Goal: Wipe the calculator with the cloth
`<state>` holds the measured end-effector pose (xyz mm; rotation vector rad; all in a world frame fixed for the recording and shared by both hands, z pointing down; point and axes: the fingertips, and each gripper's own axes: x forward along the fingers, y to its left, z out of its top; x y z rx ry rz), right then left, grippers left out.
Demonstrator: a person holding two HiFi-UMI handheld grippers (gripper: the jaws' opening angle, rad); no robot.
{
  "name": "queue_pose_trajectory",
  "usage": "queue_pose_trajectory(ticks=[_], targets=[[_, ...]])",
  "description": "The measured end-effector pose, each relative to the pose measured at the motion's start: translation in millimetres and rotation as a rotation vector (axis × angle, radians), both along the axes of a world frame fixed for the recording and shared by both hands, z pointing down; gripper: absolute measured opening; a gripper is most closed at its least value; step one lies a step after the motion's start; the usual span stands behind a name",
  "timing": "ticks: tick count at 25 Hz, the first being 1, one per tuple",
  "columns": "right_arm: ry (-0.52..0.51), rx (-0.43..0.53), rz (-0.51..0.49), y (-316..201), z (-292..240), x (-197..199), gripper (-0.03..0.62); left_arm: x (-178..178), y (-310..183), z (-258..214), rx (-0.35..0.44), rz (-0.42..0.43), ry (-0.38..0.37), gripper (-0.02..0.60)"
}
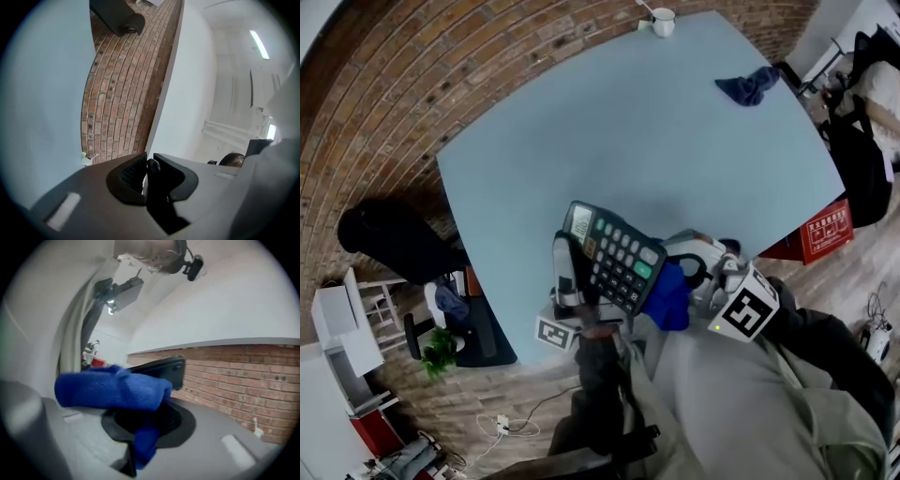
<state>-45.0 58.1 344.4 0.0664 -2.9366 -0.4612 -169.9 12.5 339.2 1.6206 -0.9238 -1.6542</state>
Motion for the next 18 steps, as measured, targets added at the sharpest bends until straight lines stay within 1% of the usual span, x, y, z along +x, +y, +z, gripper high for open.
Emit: queue_pose_trajectory(ticks=[4,5,6,8,10,12,13,15,16,17,18], targets=[[-0.021,-0.024,0.234,-63.9,-9.1,27.8,0.067,-0.2,4.5,5.4,-0.044,-0.005,-0.083,0.041],[-0.026,-0.004,0.270,-70.1,-14.8,33.8,0.067,2.1,5.4,8.3,-0.058,-0.010,-0.102,0.041],[-0.026,0.037,0.284,-70.7,-20.9,36.6,0.067,5.0,6.0,11.2,-0.073,-0.015,-0.126,0.041],[0.010,0.162,0.282,-63.3,-29.7,33.5,0.067,9.3,6.0,15.0,-0.102,-0.022,-0.185,0.041],[0.078,0.298,0.280,-58.4,-33.6,27.4,0.067,8.1,5.5,13.0,-0.114,-0.030,-0.239,0.043],[0.154,0.405,0.269,-55.4,-33.2,28.0,0.067,8.1,5.6,8.3,-0.119,-0.041,-0.291,0.042],[0.176,0.433,0.264,-53.3,-33.9,29.6,0.067,8.5,5.6,6.8,-0.122,-0.048,-0.311,0.042],[0.188,0.441,0.239,-44.8,-37.5,26.0,0.067,7.6,4.7,6.0,-0.133,-0.060,-0.334,0.041],[0.212,0.452,0.222,-39.0,-35.3,21.0,0.067,7.2,3.8,6.1,-0.139,-0.064,-0.343,0.041],[0.259,0.484,0.200,-32.6,-28.8,14.7,0.067,7.7,2.9,6.7,-0.150,-0.070,-0.365,0.042],[0.315,0.532,0.171,-25.6,-19.5,7.8,0.067,9.2,1.9,8.2,-0.171,-0.077,-0.409,0.043]])
